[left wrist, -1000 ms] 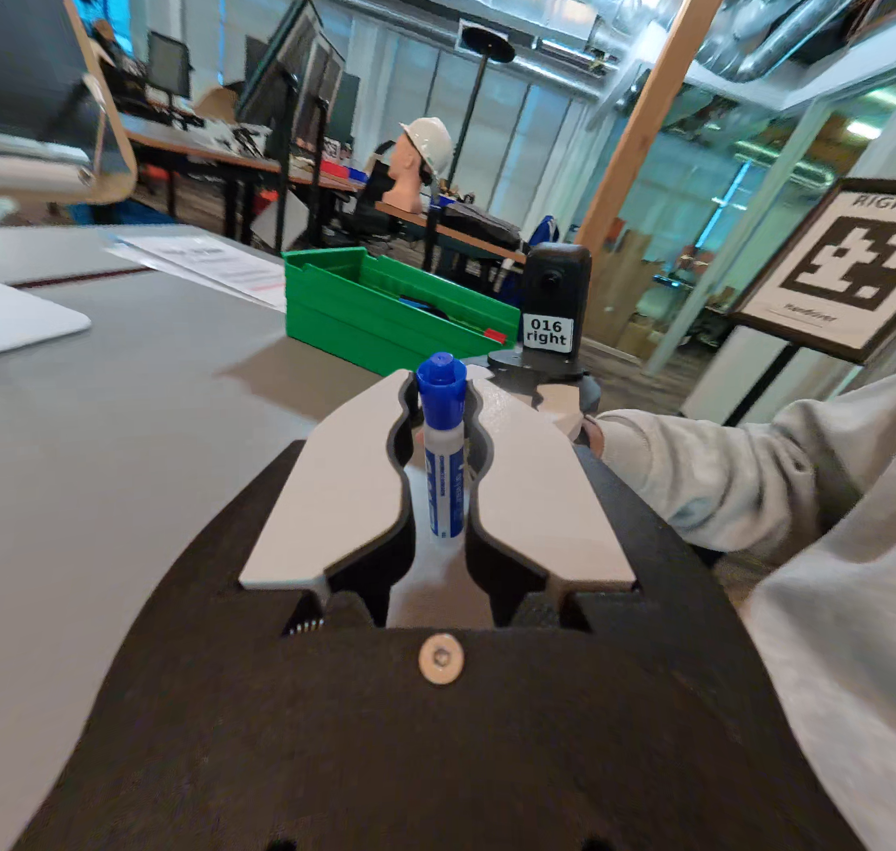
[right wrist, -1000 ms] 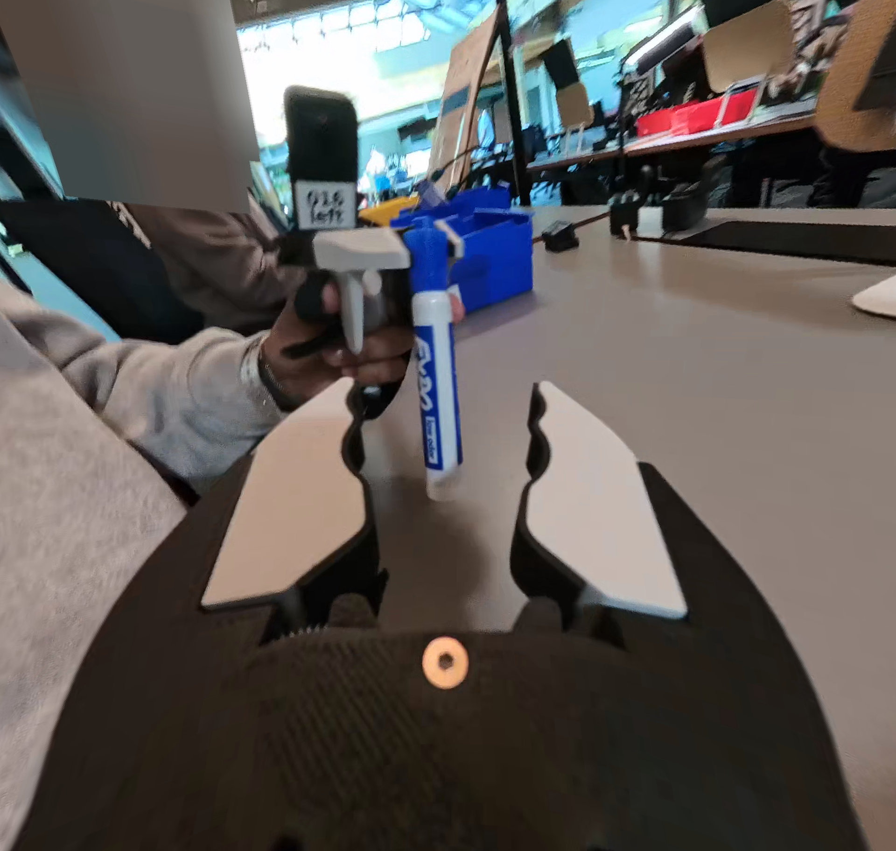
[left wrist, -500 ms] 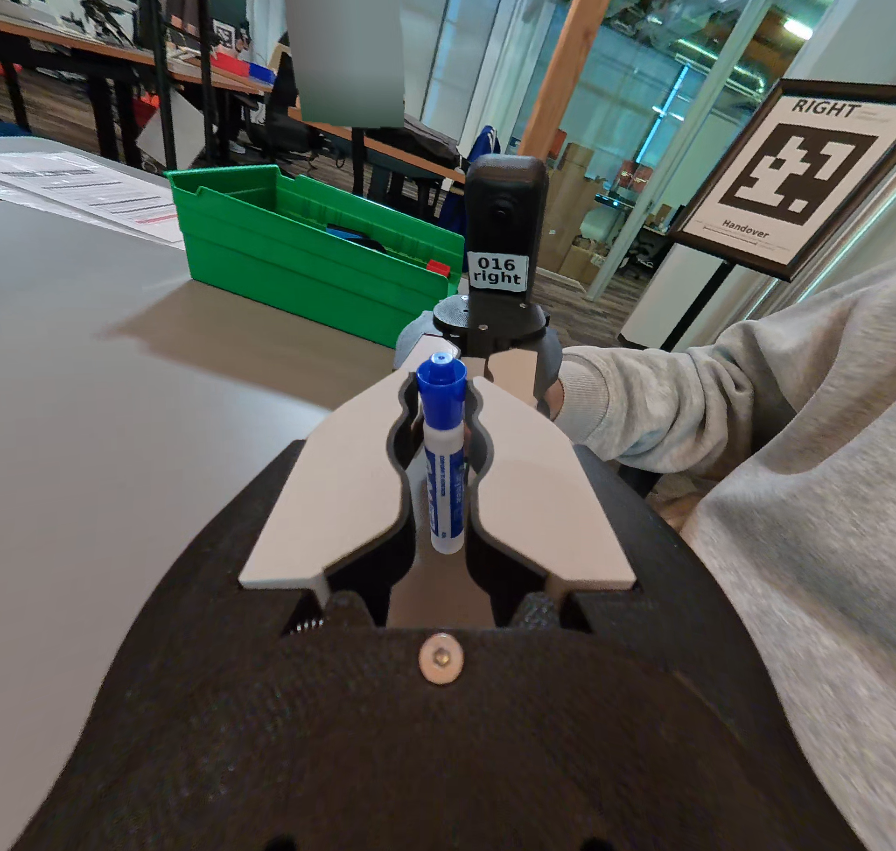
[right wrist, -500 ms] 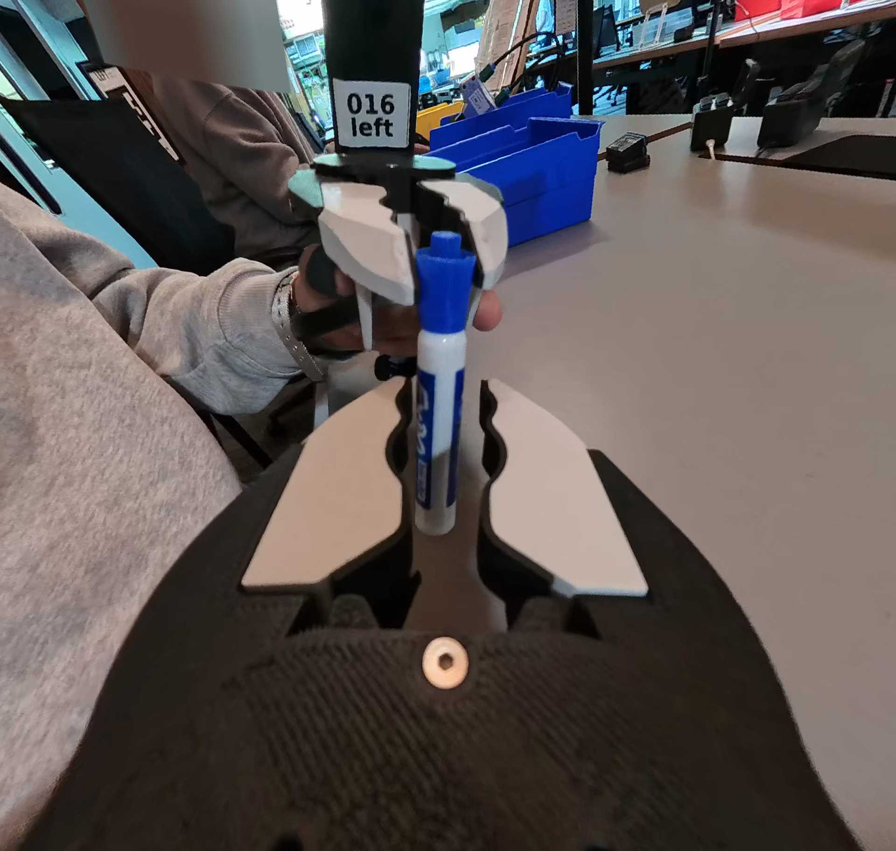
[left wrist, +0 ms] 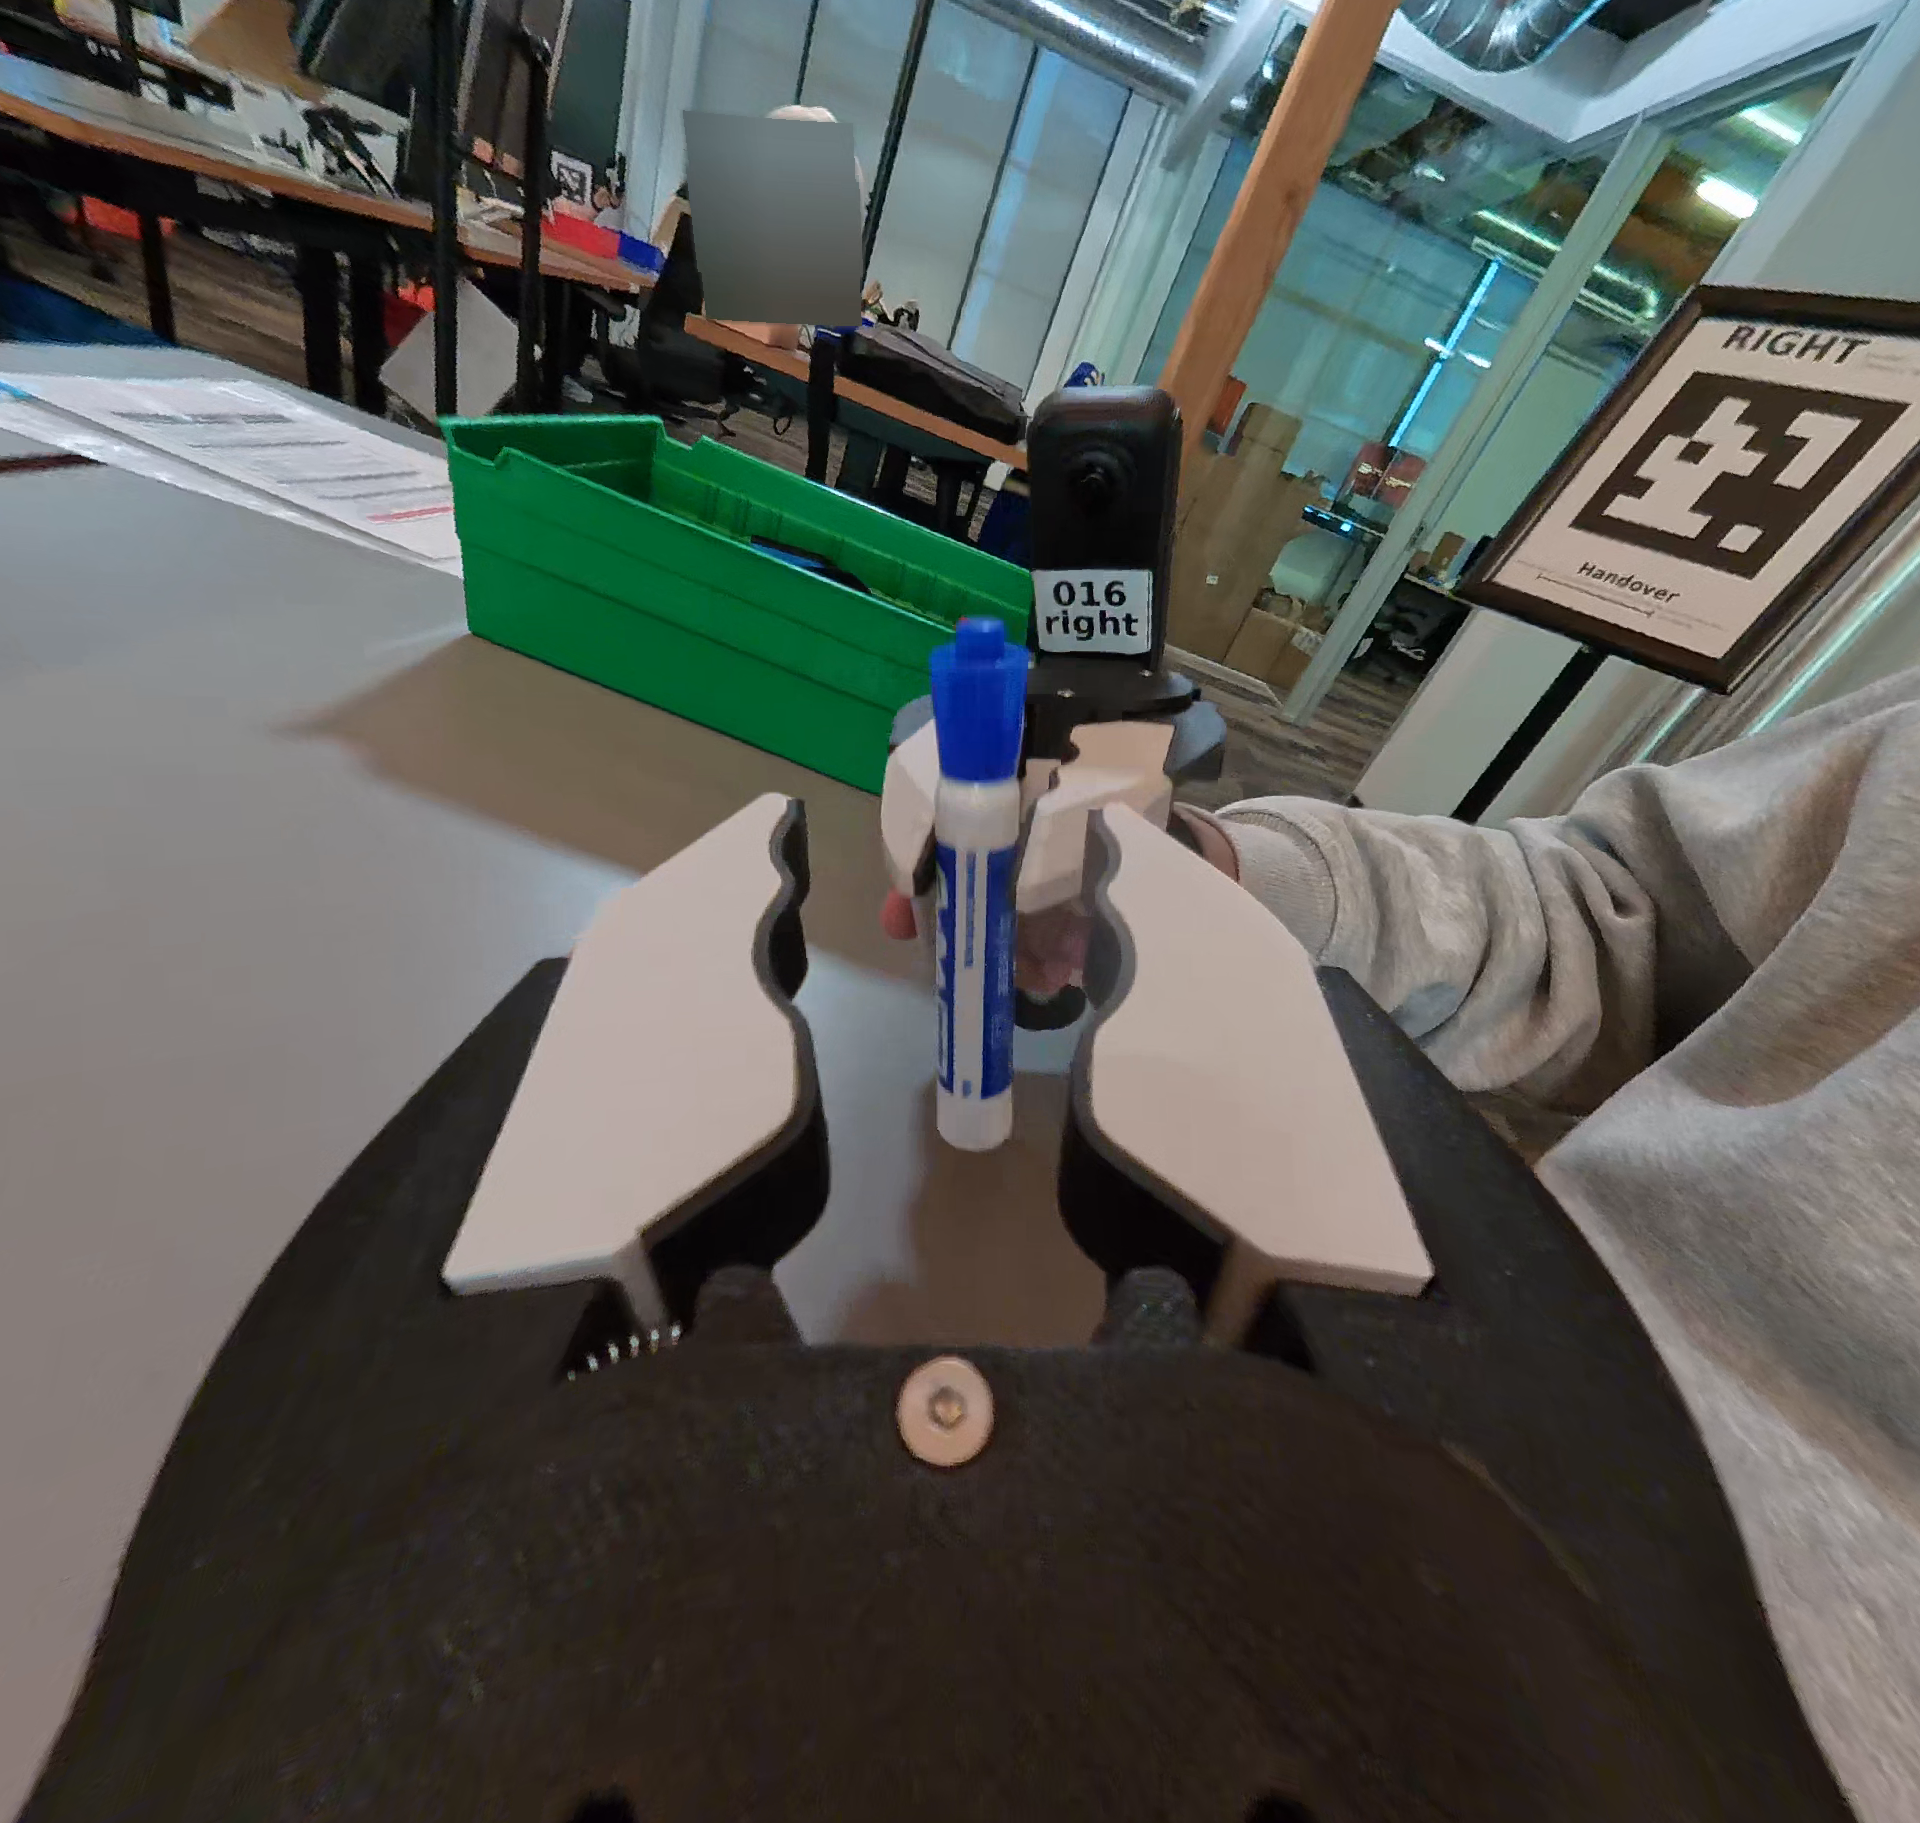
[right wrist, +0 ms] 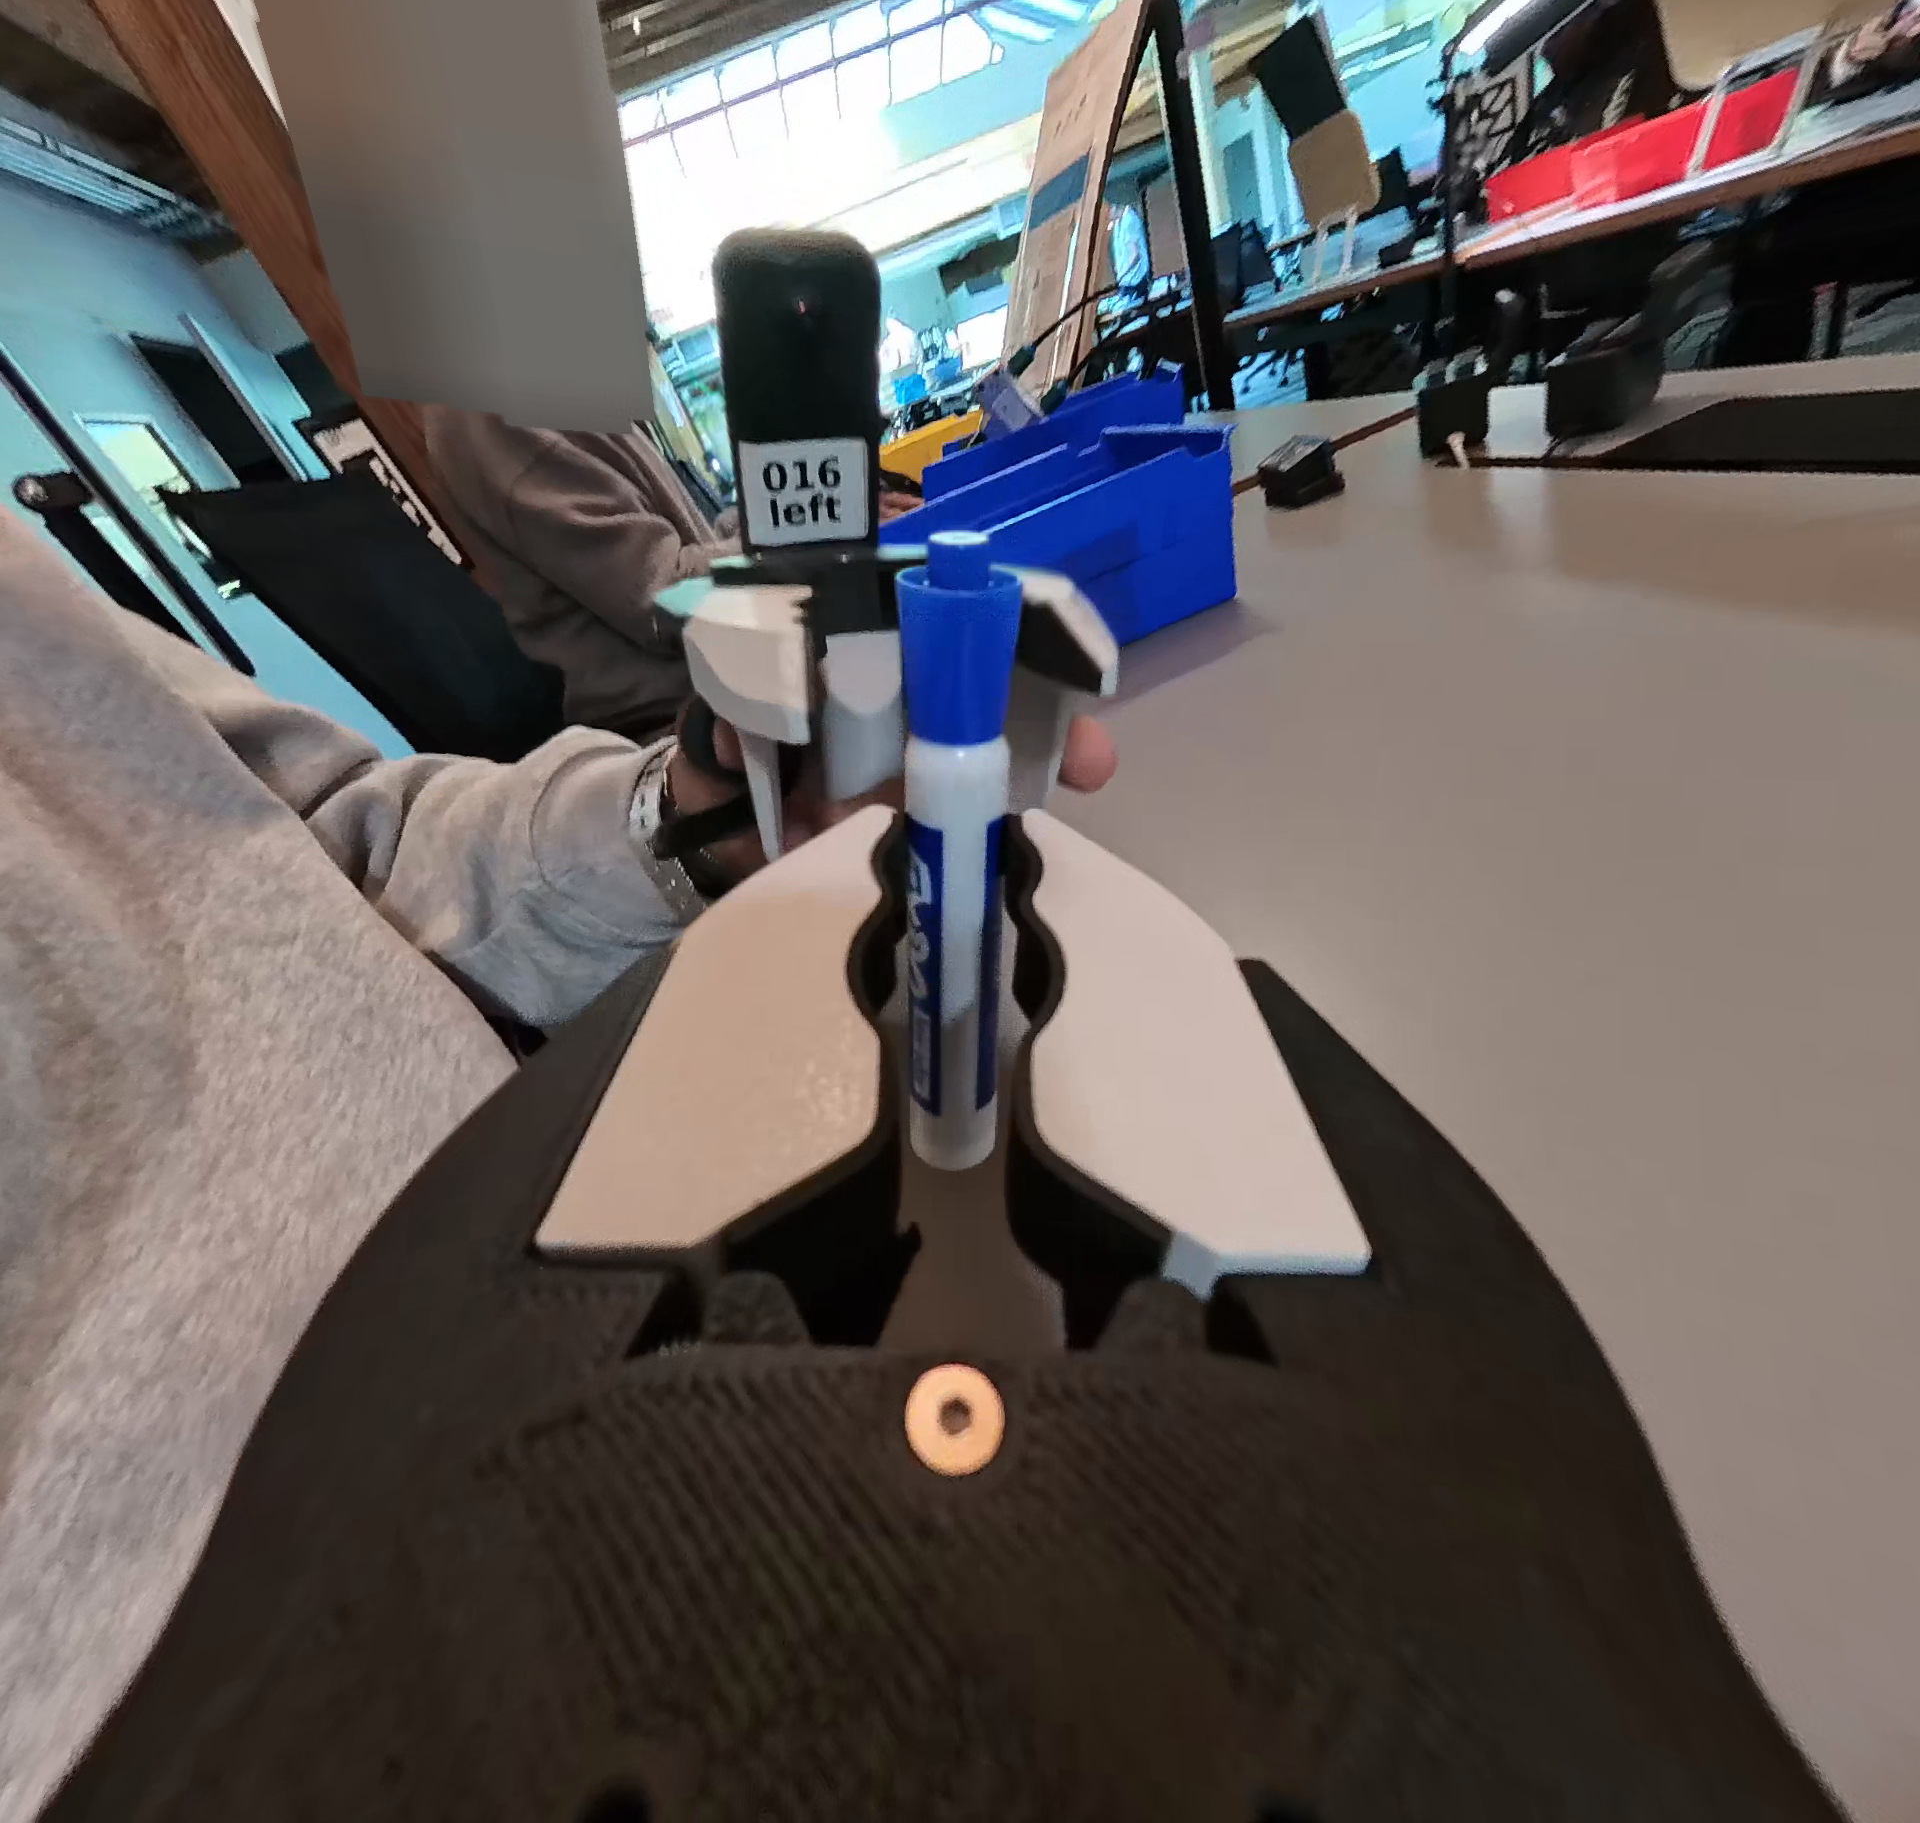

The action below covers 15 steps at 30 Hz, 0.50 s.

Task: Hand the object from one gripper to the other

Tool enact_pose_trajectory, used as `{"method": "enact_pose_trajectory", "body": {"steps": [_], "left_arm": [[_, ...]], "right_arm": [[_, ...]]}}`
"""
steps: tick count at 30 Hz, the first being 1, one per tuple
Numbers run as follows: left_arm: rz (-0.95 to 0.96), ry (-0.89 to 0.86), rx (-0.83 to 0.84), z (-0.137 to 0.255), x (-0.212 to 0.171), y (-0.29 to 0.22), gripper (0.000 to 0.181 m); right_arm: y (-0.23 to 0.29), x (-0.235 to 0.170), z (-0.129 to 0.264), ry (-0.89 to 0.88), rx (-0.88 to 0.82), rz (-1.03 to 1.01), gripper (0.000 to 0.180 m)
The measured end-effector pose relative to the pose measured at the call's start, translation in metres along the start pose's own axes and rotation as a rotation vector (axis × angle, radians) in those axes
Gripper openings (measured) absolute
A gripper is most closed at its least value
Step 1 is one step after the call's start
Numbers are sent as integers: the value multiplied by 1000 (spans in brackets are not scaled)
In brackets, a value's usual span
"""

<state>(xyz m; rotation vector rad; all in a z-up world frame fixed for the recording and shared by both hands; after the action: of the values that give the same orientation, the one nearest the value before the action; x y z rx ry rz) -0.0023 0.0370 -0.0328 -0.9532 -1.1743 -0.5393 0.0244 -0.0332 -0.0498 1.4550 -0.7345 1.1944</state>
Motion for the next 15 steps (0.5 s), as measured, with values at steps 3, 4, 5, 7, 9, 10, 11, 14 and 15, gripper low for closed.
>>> {"method": "enact_pose_trajectory", "body": {"steps": [3, 4, 5, 7, 9, 10, 11, 14, 15], "left_arm": [[91, 43, -90, -3, -11, 1, 43], [130, 70, -124, -5, -16, 1, 43], [161, 107, -149, -8, -23, 1, 42], [168, 176, -161, -13, -36, 1, 37], [124, 222, -146, -18, -44, 0, 32], [103, 233, -143, -19, -46, -1, 30], [90, 235, -141, -21, -46, -3, 30], [76, 191, -145, -20, -42, -5, 24], [77, 181, -151, -20, -41, -5, 23]], "right_arm": [[-2, 6, 6, -39, -24, 11, 19], [-2, 7, 7, -48, -29, 19, 19], [-2, 8, 7, -55, -30, 27, 19], [0, 9, 7, -58, -27, 41, 19], [3, 8, 5, -46, -22, 55, 19], [4, 7, 4, -38, -20, 63, 19], [5, 6, 3, -31, -19, 72, 19], [8, 4, -1, -12, -14, 89, 19], [9, 4, -1, -8, -13, 92, 19]]}}
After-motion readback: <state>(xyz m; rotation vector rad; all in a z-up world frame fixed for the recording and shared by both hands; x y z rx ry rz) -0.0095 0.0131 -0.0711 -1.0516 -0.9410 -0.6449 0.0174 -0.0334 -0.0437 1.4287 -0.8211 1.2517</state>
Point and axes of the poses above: each gripper's, where its closed fingertips meet, z back along the fingers, x out of its top, y = z × x across the jaws, the point moved 4 cm from there along z, back along the fingers, and after that the axes turned 6 degrees about y, right-handed, at the moved point
